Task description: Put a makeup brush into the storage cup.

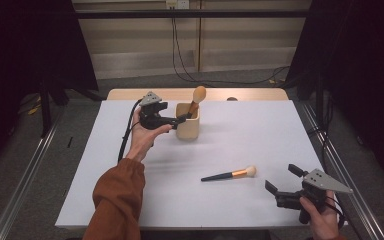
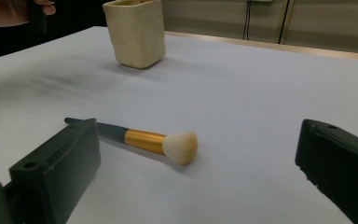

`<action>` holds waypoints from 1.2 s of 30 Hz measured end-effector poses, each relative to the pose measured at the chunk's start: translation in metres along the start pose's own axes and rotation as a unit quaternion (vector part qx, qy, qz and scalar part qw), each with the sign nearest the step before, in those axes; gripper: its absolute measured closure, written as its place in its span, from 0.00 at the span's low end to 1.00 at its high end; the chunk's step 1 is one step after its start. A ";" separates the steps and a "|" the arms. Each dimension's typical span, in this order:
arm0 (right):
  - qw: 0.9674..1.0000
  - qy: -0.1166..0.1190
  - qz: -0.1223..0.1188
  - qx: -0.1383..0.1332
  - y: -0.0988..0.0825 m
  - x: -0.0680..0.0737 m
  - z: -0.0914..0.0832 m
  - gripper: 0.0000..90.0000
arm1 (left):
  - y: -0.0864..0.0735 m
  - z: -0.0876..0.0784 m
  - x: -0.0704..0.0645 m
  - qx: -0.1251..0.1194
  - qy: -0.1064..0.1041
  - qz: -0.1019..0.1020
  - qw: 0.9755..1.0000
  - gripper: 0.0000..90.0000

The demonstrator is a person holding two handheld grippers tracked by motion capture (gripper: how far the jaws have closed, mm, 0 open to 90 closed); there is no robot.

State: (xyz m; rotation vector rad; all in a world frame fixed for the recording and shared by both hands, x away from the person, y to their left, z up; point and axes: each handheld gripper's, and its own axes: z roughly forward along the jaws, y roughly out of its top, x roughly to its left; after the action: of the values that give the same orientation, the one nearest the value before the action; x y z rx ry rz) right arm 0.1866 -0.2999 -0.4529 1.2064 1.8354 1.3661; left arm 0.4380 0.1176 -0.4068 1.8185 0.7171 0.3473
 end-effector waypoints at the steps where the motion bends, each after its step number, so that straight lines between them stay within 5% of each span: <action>1: 1.000 0.000 0.000 0.000 0.000 0.000 0.000 0.00 | 0.001 -0.002 -0.001 0.002 -0.001 0.006 1.000 0.04; 8: 1.000 0.000 0.000 0.000 0.000 0.000 0.000 0.00 | -0.004 -0.019 -0.006 0.010 0.002 0.033 0.999 0.04; 14: 1.000 -0.001 0.001 0.001 0.000 0.000 0.000 0.00 | -0.012 -0.032 -0.006 -0.007 0.009 0.002 1.000 0.05; 22: 1.000 -0.002 0.002 0.000 0.000 0.001 0.001 0.00 | -0.022 -0.051 -0.006 0.005 0.023 0.015 1.000 0.05; 25: 1.000 -0.002 0.002 0.001 0.000 0.001 0.001 0.00 | -0.025 -0.061 -0.003 -0.001 0.030 -0.001 1.000 0.05; 32: 1.000 -0.002 0.002 0.001 0.001 0.001 0.001 0.00 | -0.041 -0.084 -0.005 -0.010 0.051 0.024 0.998 0.07; 36: 1.000 -0.002 0.001 0.001 0.001 0.000 0.002 0.00 | -0.048 -0.091 -0.008 -0.013 0.042 0.022 0.999 0.06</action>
State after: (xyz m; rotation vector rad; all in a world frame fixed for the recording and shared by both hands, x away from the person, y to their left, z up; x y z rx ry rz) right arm 0.1880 -0.2987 -0.4528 1.2113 1.8338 1.3622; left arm 0.3671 0.1913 -0.4174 1.8053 0.7286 0.4631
